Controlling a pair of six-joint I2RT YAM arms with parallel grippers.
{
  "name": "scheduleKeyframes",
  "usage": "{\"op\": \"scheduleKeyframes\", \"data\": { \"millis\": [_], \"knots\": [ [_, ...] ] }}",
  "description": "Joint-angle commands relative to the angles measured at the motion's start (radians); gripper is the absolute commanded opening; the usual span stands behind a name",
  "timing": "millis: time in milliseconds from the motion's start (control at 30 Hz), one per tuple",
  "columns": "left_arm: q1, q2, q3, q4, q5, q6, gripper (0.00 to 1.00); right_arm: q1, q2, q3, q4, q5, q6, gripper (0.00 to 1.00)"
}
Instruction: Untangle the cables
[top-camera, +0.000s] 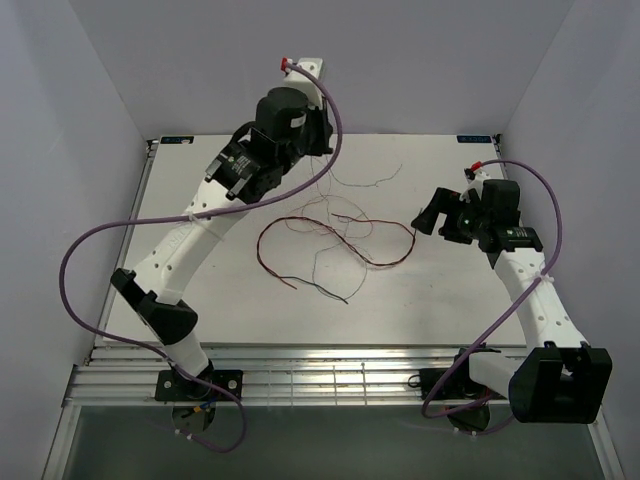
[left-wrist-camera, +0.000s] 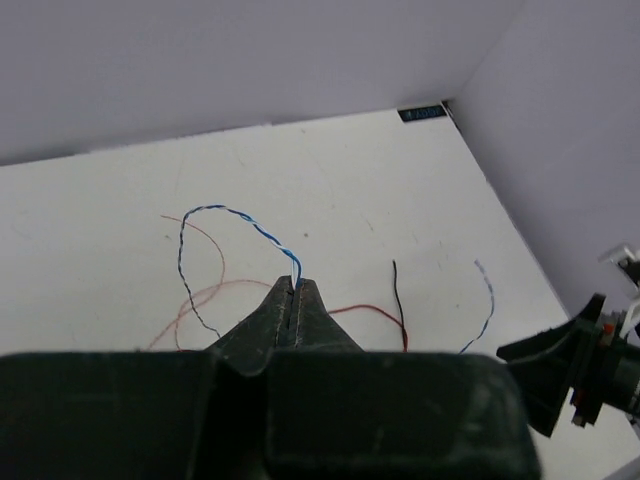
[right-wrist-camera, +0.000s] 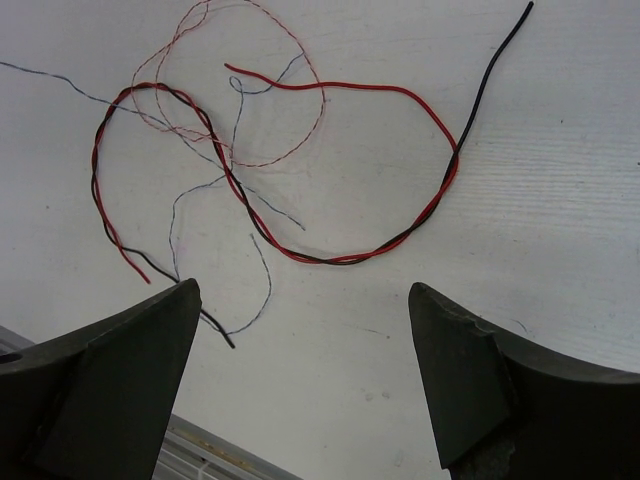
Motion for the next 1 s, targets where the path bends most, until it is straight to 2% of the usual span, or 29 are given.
{"op": "scheduleKeyframes", "data": {
  "millis": [0, 200, 300, 433, 567, 633, 733, 800, 967],
  "knots": [
    [0.111, -0.044, 0.086, -0.013, -0.030, 0.032, 0.00, 0.001, 0.002, -0.004, 0.063, -0.040, -0.001, 0.90],
    [0.280, -0.022, 0.221, -0.019, -0.054, 0.066, 0.00, 0.001, 0.022, 0.011, 0.073, -0.056, -0.004, 0.90],
    [0.312, -0.001, 0.339, -0.010, -0.068, 0.112, 0.00, 0.002, 0.028, 0.017, 0.079, -0.059, -0.004, 0.90],
    [0.314, -0.036, 0.339, 0.072, -0.071, 0.157, 0.00, 0.056, 0.050, 0.031, 0.108, -0.042, -0.028, 0.90],
    [0.314, -0.094, 0.280, 0.145, -0.092, 0.180, 0.00, 0.148, 0.116, 0.068, 0.099, 0.033, -0.071, 0.90],
    [0.317, -0.120, 0.168, 0.200, -0.097, 0.198, 0.00, 0.186, 0.136, 0.072, 0.114, 0.024, -0.078, 0.90],
    [0.340, -0.125, 0.086, 0.190, -0.112, 0.184, 0.00, 0.244, 0.176, 0.097, 0.130, 0.026, -0.120, 0.90],
    [0.401, -0.105, 0.063, 0.175, -0.083, 0.157, 0.00, 0.287, 0.211, 0.124, 0.131, 0.042, -0.150, 0.90],
    [0.560, -0.076, -0.105, 0.208, 0.009, 0.117, 0.00, 0.375, 0.289, 0.175, 0.148, 0.120, -0.249, 0.90]
  ]
}}
